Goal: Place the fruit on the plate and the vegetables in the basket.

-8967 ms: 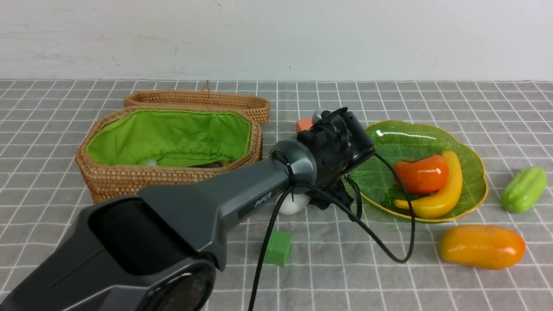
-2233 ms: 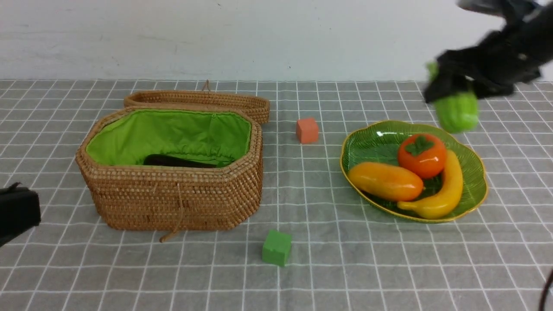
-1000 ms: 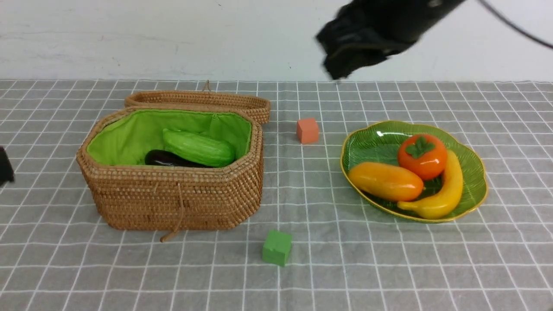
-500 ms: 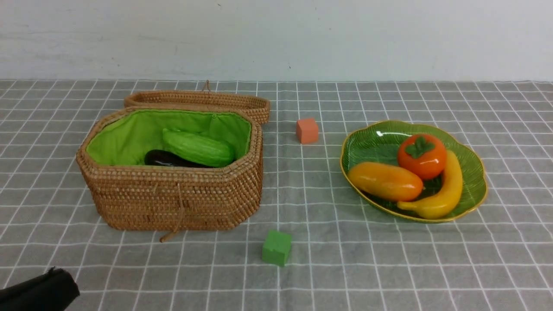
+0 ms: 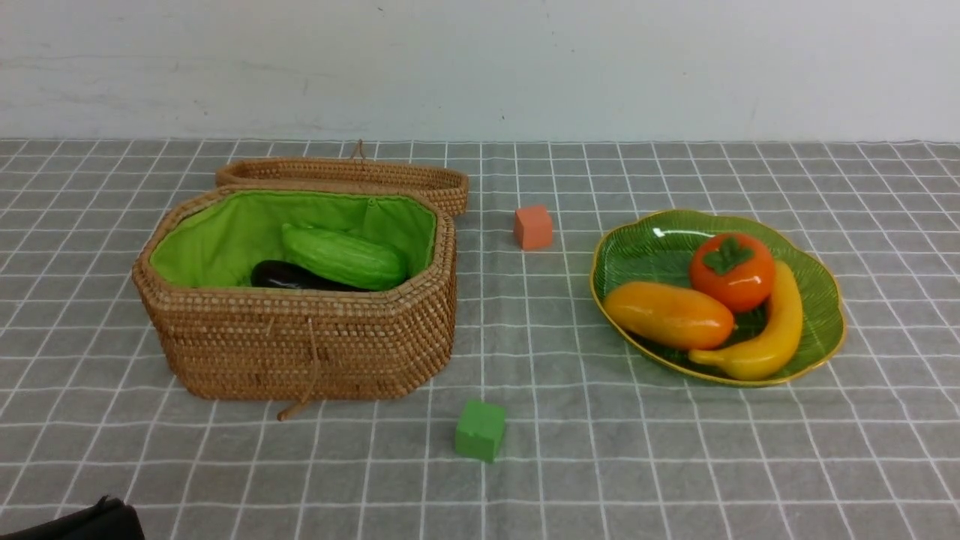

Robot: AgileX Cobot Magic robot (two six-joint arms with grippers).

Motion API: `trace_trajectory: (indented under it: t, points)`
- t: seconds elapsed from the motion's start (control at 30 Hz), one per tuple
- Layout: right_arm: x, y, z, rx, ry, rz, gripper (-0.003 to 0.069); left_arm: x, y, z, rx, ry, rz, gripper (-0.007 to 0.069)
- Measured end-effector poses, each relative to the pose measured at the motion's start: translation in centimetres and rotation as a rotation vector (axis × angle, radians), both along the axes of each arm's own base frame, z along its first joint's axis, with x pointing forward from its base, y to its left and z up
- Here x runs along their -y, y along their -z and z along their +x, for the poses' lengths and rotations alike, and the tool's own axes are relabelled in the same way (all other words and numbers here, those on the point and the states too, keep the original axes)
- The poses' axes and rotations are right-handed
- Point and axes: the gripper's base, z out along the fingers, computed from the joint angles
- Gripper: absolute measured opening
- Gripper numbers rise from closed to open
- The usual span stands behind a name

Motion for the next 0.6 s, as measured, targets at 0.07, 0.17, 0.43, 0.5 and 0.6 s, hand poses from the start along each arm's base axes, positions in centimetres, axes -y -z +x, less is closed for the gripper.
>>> trace_trajectory:
  t: [0.07,0.17,0.43,0.5,0.6]
  points:
    - [0.2,0.1,-0.3,0.001,0.003,0.0,-0.0007,0.0,0.0,0.0,-0.001,0.0,0.001,0.0029]
    - [1.0,0.6,-0.1,0.08,0.107,-0.055,-0.0007,0.0,0.0,0.0,-0.002,-0.001,0.002,0.0033]
    - [1.4,8.4,2.3,0.375,0.362,-0.097,-0.0007,0.0,0.1,0.0,-0.005,-0.002,0.004,0.0039]
    - [1.7,13.0,2.6,0.443,0.429,-0.096,-0.0007,0.0,0.1,0.0,-0.008,-0.002,0.006,0.0039]
    - [1.8,16.6,2.7,0.45,0.484,-0.04,-0.0007,0.0,0.2,0.0,-0.011,-0.004,0.011,0.0044]
